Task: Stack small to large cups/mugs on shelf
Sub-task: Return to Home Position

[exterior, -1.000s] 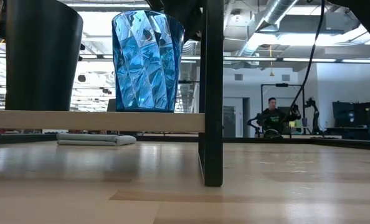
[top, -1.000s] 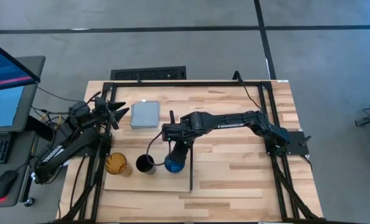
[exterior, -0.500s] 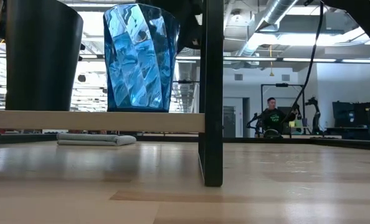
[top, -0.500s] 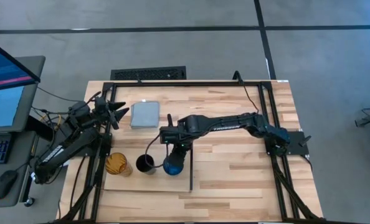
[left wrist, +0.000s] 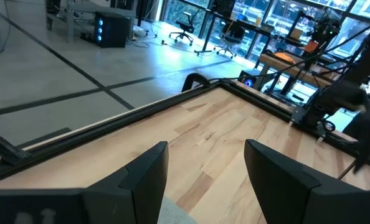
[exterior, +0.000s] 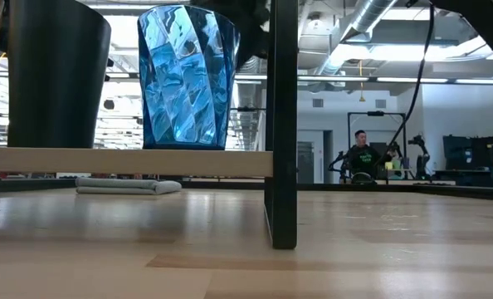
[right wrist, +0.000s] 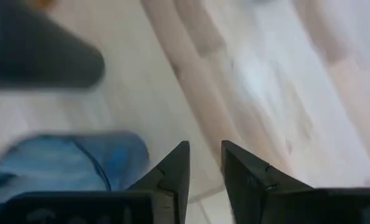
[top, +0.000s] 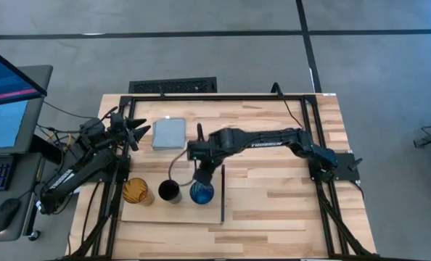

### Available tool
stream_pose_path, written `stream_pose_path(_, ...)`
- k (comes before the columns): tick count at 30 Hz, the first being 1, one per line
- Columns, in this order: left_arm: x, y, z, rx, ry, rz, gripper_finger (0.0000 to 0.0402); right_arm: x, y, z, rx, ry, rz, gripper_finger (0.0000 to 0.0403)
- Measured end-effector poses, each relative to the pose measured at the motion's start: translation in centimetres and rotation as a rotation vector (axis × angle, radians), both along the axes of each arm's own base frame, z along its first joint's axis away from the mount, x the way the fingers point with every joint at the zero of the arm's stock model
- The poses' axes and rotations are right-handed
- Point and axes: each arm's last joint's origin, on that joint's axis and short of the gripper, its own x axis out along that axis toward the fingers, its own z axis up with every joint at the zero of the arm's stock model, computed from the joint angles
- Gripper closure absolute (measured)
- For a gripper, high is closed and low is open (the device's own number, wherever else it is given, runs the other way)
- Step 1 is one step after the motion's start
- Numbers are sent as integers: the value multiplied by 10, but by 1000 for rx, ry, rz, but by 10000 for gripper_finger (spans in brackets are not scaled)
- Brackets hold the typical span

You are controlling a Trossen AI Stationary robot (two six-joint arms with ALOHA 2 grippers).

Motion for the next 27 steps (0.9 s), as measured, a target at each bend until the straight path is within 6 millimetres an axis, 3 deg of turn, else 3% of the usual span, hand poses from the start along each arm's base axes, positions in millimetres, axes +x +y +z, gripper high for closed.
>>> stream_pose_path(6,0,0,0,2,-1,0,198,0,-34,30,-50,-148,11,290)
stream_pose_path(10,0,0,1,10,-5,5,198,-17,-62,60,-137,-210,11,290)
stream_pose_path(14,0,0,1,20,-2,5,198,-44,-82,98,-301,-267,0,290)
stream_pose_path(21,0,1,10,96,-59,6,198,-110,-92,170,-500,-437,26,290)
stream_pose_path(25,0,1,13,138,-77,6,198,-142,-94,185,-477,-540,111,290)
stream_pose_path(27,0,1,14,144,-83,18,198,-156,-97,183,-468,-585,123,290)
